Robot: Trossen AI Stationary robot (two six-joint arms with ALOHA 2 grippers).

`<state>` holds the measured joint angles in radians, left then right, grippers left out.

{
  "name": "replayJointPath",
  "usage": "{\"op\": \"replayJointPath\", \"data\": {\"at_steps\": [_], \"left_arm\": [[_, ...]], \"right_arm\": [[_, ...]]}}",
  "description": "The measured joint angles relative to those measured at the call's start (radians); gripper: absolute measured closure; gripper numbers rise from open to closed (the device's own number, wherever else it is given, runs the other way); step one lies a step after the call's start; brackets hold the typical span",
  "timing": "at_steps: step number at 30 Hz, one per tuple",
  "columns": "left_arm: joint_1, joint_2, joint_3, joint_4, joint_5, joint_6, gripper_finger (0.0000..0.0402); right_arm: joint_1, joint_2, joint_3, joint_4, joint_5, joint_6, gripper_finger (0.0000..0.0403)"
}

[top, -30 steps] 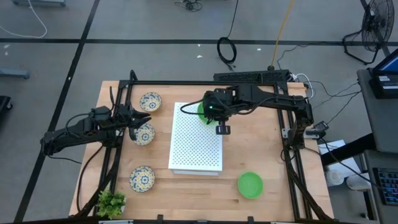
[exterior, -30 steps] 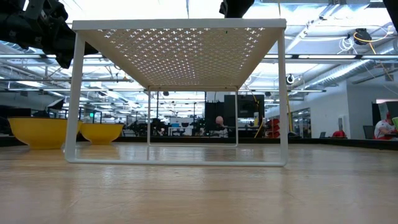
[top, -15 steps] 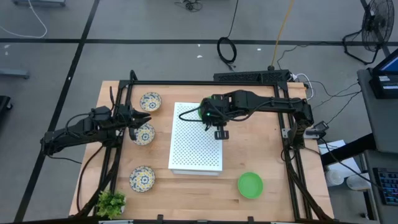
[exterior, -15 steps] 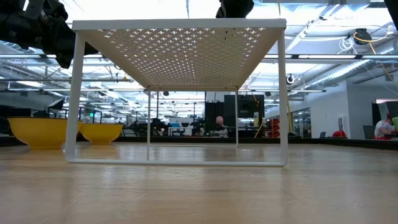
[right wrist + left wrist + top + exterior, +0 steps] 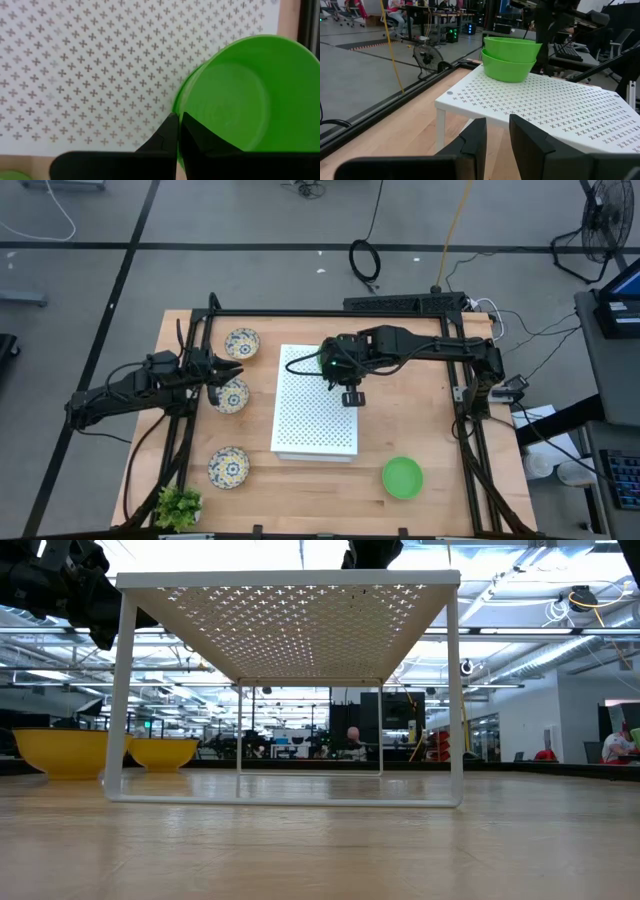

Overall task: Pick & Place Mini bowls
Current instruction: Stack the top green bowl on the green bowl on the shelf

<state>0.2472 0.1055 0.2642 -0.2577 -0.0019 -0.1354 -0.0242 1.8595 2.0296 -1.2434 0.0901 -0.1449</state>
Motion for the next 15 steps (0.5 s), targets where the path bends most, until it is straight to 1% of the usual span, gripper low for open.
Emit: {"op": "replayJointPath", "data": {"at_steps": [3, 15], "left_arm": [[0.0, 0.0, 0.0, 0.0, 0.0, 0.0, 0.0314], [0.0, 0.0, 0.0, 0.0, 0.0, 0.0, 0.0314]], "right_arm": [[0.0, 0.0, 0.0, 0.002, -0.018, 0.001, 0.0403], [0.0, 0.0, 0.0, -0.002, -0.015, 0.001, 0.0403]]}}
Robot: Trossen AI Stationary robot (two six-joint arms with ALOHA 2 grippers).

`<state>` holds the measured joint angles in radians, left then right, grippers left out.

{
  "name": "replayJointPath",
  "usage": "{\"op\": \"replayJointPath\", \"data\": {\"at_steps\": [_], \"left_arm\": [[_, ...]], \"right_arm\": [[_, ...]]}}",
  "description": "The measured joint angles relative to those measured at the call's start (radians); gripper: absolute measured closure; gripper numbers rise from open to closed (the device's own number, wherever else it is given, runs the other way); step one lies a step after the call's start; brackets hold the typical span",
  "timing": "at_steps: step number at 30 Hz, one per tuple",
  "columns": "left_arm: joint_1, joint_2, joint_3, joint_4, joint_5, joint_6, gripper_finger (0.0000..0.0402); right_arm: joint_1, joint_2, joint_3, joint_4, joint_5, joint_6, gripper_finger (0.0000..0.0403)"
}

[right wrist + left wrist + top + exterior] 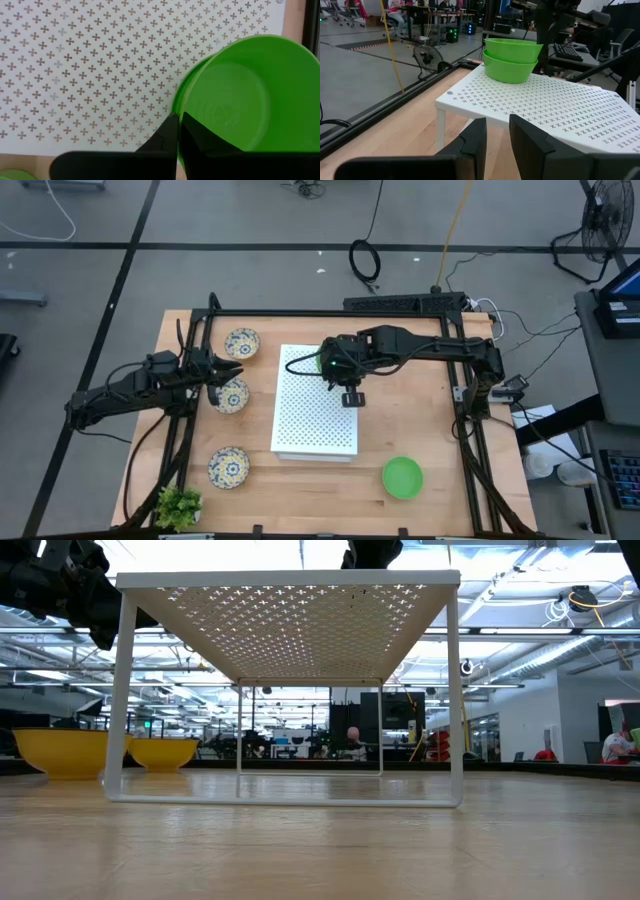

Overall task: Pick & Place Mini bowls
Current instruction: Stack the top green bowl on the green bowl on the shelf

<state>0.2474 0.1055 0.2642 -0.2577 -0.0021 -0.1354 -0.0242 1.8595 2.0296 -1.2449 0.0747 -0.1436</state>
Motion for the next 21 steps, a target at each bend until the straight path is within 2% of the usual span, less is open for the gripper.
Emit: {"op": "replayJointPath", "data": {"at_steps": [8, 17, 21], "left_arm": [[0.0, 0.0, 0.0, 0.0, 0.0, 0.0, 0.0314], [0.0, 0.0, 0.0, 0.0, 0.0, 0.0, 0.0314], [0.0, 0.0, 0.0, 0.0, 0.0, 0.0, 0.0314]], "right_arm": [[0.0, 0.0, -0.003, 0.005, 0.001, 0.0, 0.0403], [0.0, -0.005, -0.106, 0.068, 0.003, -0.012, 0.0403], [0.0, -0.005, -0.111, 0.076, 0.004, -0.018, 0.0402]]}}
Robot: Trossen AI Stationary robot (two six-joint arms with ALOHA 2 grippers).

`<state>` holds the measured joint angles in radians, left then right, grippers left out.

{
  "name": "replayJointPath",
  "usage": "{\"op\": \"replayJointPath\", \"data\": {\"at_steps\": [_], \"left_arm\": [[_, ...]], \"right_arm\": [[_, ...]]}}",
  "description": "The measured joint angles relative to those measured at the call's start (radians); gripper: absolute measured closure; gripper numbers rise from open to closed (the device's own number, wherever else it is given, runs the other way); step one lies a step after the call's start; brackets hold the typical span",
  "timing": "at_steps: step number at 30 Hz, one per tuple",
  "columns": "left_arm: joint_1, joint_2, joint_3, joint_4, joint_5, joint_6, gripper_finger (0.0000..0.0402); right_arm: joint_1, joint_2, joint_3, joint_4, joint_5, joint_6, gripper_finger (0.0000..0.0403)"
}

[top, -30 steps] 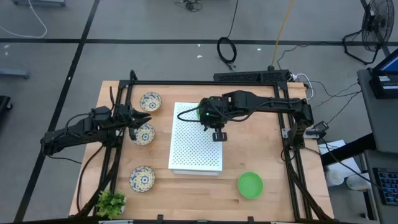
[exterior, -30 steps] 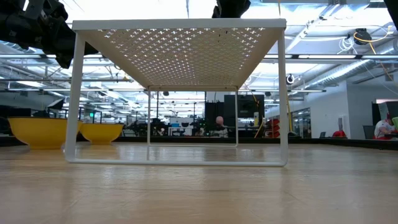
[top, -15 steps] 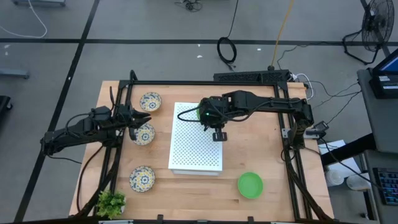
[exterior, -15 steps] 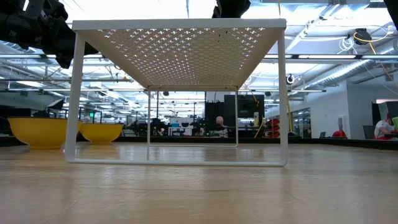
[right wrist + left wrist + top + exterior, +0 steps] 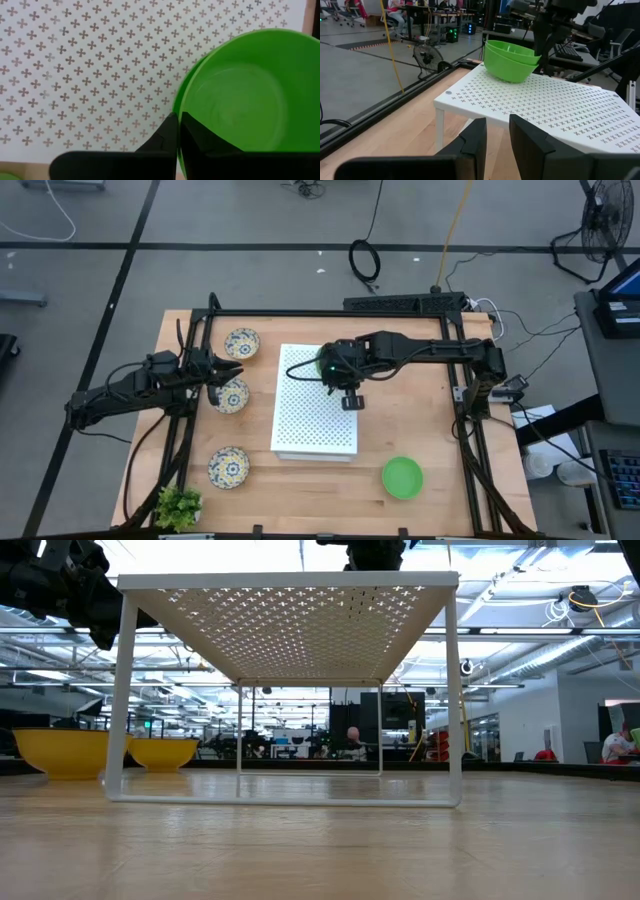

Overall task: Pick & Place Mini bowls
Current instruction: Stack the top green bowl on the green bowl on the shelf

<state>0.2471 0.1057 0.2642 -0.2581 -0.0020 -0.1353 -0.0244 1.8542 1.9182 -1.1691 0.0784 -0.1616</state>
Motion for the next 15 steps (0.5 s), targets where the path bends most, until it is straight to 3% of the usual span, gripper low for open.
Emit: {"op": "replayJointPath", "data": {"at_steps": [15], "left_arm": [[0.0, 0.0, 0.0, 0.0, 0.0, 0.0, 0.0314]], "right_arm": [[-0.001, -0.028, -0.005, 0.054, -0.002, 0.048, 0.0385]]}}
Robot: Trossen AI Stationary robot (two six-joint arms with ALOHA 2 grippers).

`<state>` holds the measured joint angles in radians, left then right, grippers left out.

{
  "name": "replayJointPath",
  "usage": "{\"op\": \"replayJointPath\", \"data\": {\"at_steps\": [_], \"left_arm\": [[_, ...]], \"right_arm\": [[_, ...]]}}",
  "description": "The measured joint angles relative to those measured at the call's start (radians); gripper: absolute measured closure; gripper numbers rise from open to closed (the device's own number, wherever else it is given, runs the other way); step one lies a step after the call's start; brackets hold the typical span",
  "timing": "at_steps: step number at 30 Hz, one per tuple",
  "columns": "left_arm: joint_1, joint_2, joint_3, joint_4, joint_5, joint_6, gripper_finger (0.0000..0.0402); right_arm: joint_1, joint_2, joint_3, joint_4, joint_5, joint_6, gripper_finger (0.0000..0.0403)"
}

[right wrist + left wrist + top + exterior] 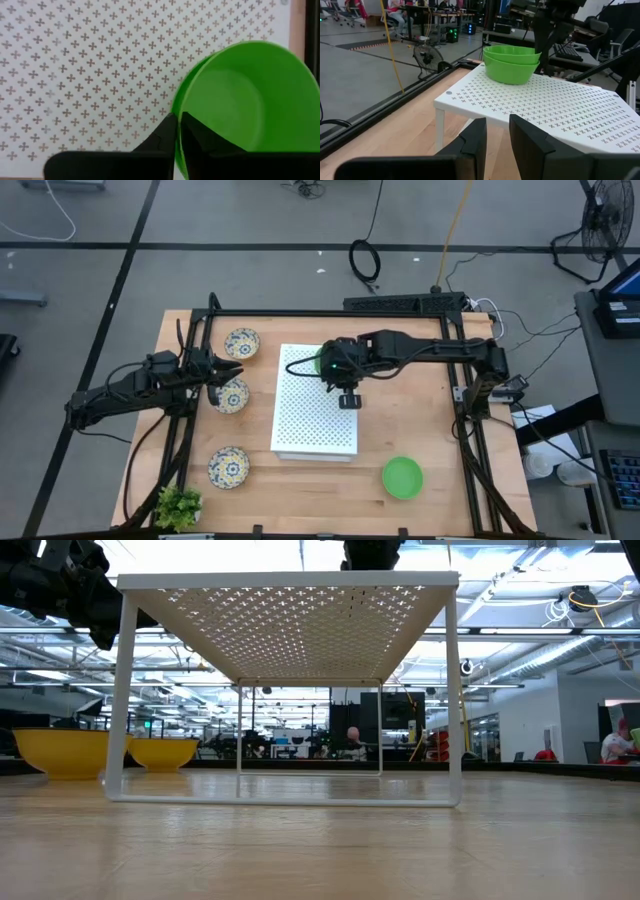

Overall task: Pick & Place Mini bowls
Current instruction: Stack the top green bowl on the green bowl on the shelf, then stack the green bowl on the green bowl on the shelf

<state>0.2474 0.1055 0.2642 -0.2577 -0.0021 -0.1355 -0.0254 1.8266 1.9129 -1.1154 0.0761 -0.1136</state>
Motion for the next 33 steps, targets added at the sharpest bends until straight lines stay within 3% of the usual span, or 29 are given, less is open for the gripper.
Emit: {"op": "replayJointPath", "data": {"at_steps": [7, 21, 27, 33], "left_arm": [[0.0, 0.0, 0.0, 0.0, 0.0, 0.0, 0.0314], [0.0, 0.0, 0.0, 0.0, 0.0, 0.0, 0.0314], [0.0, 0.0, 0.0, 0.0, 0.0, 0.0, 0.0314], [0.0, 0.0, 0.0, 0.0, 0.0, 0.0, 0.0314]], "right_arm": [[0.0, -0.001, 0.0, 0.001, 0.001, 0.001, 0.0353], [0.006, -0.049, 0.001, 0.008, 0.043, 0.005, 0.0244], [0.036, -0.123, 0.003, 0.006, 0.078, 0.037, 0.023], [0.142, -0.2, 0.003, -0.053, 0.051, 0.121, 0.0232]]}}
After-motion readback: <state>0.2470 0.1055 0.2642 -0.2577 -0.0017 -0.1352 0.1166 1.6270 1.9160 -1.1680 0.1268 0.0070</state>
